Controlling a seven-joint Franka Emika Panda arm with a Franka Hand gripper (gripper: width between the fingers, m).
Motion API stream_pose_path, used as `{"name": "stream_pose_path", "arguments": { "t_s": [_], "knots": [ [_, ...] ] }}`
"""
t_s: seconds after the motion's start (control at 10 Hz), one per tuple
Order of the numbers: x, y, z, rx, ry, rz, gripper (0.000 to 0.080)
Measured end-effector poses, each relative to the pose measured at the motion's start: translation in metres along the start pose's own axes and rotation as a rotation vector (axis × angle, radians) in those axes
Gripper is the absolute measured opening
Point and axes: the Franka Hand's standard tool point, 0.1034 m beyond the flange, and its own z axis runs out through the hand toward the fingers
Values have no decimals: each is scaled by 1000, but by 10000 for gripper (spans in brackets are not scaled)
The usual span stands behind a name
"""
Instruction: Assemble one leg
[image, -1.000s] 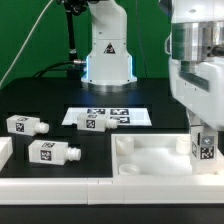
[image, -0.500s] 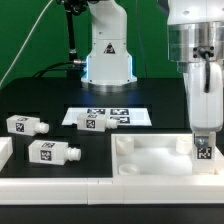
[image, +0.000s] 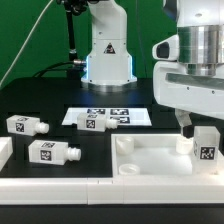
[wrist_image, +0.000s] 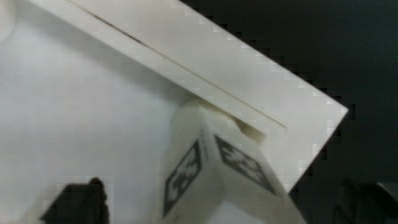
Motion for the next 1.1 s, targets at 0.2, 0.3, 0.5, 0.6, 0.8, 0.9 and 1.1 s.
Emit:
{"name": "stream_pose_path", "arguments": {
  "t_s": [0.2, 0.3, 0.5, 0.6, 0.8, 0.9, 1.1],
  "knots": [
    [1, 1, 0, -4, 5, -142, 648],
    [2, 1, 0, -5, 5, -189, 649],
    [1, -10, -7, -14, 29, -614, 649],
    [0, -10, -6, -6, 24, -533, 649],
    [1, -10, -6, -9, 26, -520, 402],
    [3, -9, -6, -10, 28, -486, 402],
    [6, -5, -5, -17, 27, -300, 292]
  ]
}}
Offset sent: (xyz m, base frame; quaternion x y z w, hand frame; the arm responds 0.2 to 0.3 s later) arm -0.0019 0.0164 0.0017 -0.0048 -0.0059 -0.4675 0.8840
